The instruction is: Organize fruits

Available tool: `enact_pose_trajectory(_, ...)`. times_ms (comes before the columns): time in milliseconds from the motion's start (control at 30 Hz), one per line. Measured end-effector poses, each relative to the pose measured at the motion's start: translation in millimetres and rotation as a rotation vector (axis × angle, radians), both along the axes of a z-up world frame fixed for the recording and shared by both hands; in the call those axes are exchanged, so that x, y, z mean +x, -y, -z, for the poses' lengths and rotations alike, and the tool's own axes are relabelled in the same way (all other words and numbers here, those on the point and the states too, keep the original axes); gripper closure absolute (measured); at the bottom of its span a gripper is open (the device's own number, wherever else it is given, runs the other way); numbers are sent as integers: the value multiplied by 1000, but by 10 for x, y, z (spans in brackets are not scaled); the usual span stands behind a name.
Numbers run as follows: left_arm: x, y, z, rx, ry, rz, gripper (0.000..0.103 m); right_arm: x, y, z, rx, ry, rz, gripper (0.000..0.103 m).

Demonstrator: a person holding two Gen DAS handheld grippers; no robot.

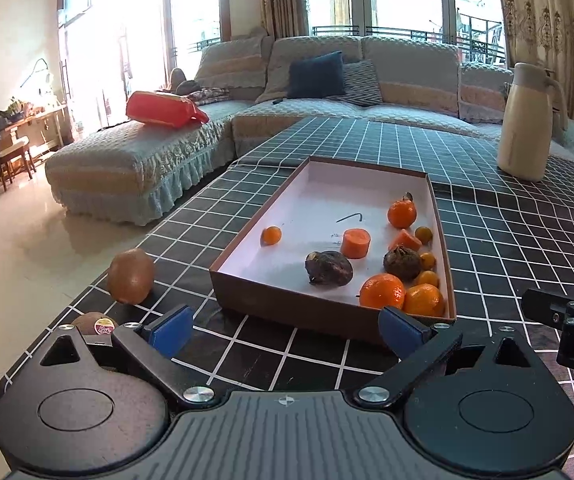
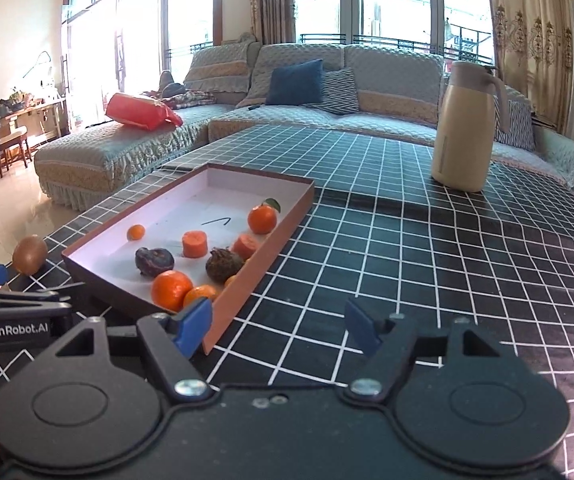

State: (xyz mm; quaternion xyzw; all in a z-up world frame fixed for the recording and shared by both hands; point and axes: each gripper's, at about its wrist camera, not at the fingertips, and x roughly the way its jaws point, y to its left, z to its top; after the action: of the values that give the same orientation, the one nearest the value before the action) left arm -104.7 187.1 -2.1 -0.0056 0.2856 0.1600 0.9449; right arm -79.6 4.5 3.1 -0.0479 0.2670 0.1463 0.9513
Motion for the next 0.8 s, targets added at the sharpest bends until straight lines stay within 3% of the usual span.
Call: enact_pose_trajectory(800, -62, -55, 33, 7, -10, 0, 4, 8, -75, 56, -4, -13, -12, 32)
